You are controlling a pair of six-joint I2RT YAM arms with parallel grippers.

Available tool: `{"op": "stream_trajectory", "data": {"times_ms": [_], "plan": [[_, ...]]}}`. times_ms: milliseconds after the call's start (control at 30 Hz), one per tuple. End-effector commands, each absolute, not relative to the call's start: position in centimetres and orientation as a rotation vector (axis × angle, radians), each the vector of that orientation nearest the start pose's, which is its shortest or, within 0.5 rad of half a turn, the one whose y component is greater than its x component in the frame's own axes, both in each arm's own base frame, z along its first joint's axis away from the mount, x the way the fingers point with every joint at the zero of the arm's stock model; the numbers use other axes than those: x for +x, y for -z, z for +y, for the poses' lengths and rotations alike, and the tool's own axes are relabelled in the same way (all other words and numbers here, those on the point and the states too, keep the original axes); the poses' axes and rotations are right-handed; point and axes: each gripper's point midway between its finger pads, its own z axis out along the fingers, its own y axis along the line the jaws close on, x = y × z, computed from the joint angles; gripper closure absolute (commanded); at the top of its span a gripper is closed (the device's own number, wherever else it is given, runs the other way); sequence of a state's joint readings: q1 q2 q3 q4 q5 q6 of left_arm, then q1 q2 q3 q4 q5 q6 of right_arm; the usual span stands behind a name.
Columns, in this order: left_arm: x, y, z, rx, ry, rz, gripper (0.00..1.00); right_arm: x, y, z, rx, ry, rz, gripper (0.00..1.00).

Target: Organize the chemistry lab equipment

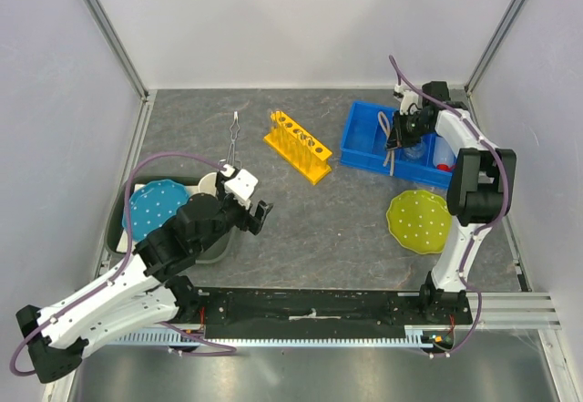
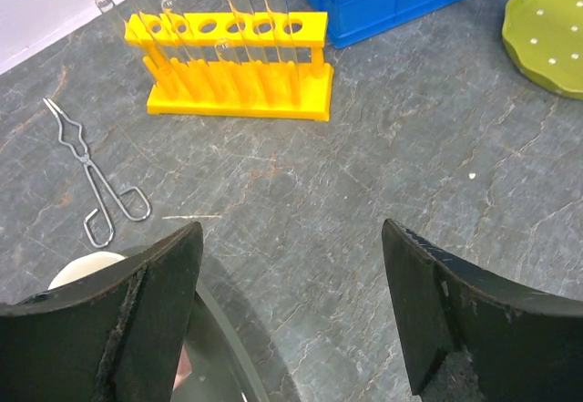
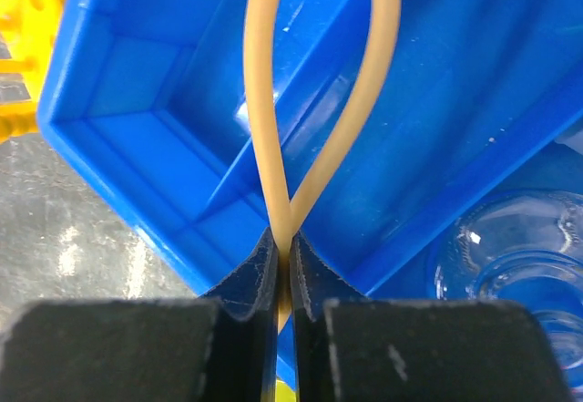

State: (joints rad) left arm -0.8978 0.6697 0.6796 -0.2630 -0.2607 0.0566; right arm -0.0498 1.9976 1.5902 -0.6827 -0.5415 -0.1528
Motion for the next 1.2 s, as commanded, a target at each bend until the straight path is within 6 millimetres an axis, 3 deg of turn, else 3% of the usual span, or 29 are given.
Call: {"op": "stream_trajectory", "data": {"times_ms": [0,133,333,600,700,967,1033,1167], "plan": [[21.8,-23.2,-18.6,0.722,0.283,1.711,0.16,46.4,-9.0,4.9,-0.340,-0.523,2.541,0.89],[21.8,-23.1,-18.6,0.725,0.283,1.710,0.16,46.7,-7.3,4.6,-0.335,-0.519,2.579,0.80],[21.8,-23.0,-18.5,0.728,0.271,1.710,0.16,46.8,-6.4,4.7,-0.337,-0.536,2.596,0.66],[21.7,-22.8,-18.6,0.735,0.274,1.710,0.16,47.0,-8.7,5.3,-0.362,-0.554,2.537,0.55],[21.7,-22.9,-18.6,0.739,0.280,1.706,0.16,47.3,-9.7,5.1,-0.363,-0.535,2.511,0.57],[21.6,-23.1,-18.4,0.730,0.282,1.697,0.16,47.6,-9.6,5.1,-0.347,-0.538,2.510,0.82],[21.6,-23.1,-18.4,0.733,0.282,1.697,0.16,47.6,-10.6,5.3,-0.336,-0.540,2.490,0.88],[21.6,-23.0,-18.4,0.733,0.280,1.697,0.16,47.7,-12.6,5.8,-0.200,-0.600,2.443,0.91]]}}
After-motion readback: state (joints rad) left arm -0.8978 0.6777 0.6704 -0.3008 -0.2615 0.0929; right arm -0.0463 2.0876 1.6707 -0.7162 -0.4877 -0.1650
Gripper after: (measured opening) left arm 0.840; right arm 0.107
